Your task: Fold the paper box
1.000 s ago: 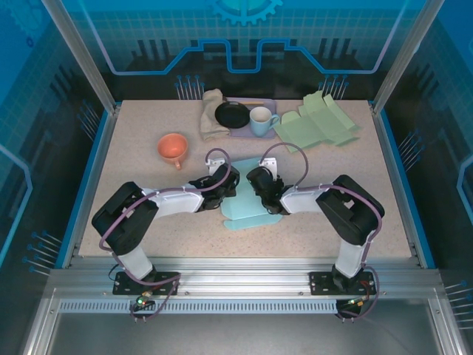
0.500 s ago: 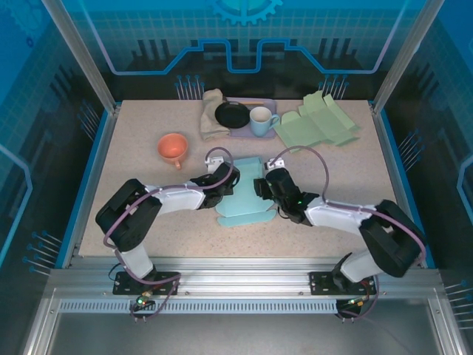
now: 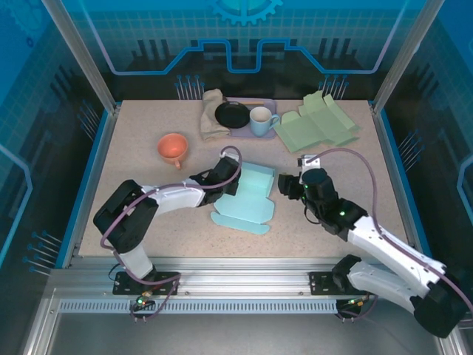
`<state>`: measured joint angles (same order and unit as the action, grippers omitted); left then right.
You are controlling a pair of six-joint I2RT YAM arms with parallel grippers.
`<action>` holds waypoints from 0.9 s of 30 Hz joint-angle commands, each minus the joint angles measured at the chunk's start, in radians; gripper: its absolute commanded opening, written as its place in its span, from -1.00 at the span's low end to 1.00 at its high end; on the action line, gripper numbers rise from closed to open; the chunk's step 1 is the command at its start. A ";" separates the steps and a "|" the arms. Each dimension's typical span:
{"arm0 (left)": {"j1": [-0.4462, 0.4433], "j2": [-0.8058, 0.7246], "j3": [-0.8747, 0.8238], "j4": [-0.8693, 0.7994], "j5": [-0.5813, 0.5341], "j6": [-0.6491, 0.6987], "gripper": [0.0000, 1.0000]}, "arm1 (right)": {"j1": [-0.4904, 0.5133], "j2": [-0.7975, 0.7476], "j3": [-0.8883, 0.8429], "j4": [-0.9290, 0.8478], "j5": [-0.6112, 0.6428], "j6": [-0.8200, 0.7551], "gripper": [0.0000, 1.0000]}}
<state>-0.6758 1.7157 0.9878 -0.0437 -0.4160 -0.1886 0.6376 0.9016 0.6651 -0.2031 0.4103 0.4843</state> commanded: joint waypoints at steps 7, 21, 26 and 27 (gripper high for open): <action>-0.004 0.007 0.449 -0.567 0.121 0.445 -1.00 | -0.011 -0.363 -0.032 -0.243 0.014 0.005 0.74; -0.102 0.388 0.710 -1.052 -0.115 0.617 -1.00 | -0.020 -0.515 -0.075 -0.234 -0.109 0.025 0.77; -0.125 0.472 0.738 -1.032 -0.219 0.635 -1.00 | -0.022 -0.518 -0.073 -0.246 -0.098 0.024 0.78; -0.130 0.488 0.739 -1.020 -0.253 0.639 -1.00 | -0.021 -0.522 -0.073 -0.248 -0.094 0.025 0.77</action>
<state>-0.7849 2.1601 1.6970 -1.0294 -0.5095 0.4191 0.6296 0.3923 0.5869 -0.4313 0.3267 0.4976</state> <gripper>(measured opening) 0.099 0.886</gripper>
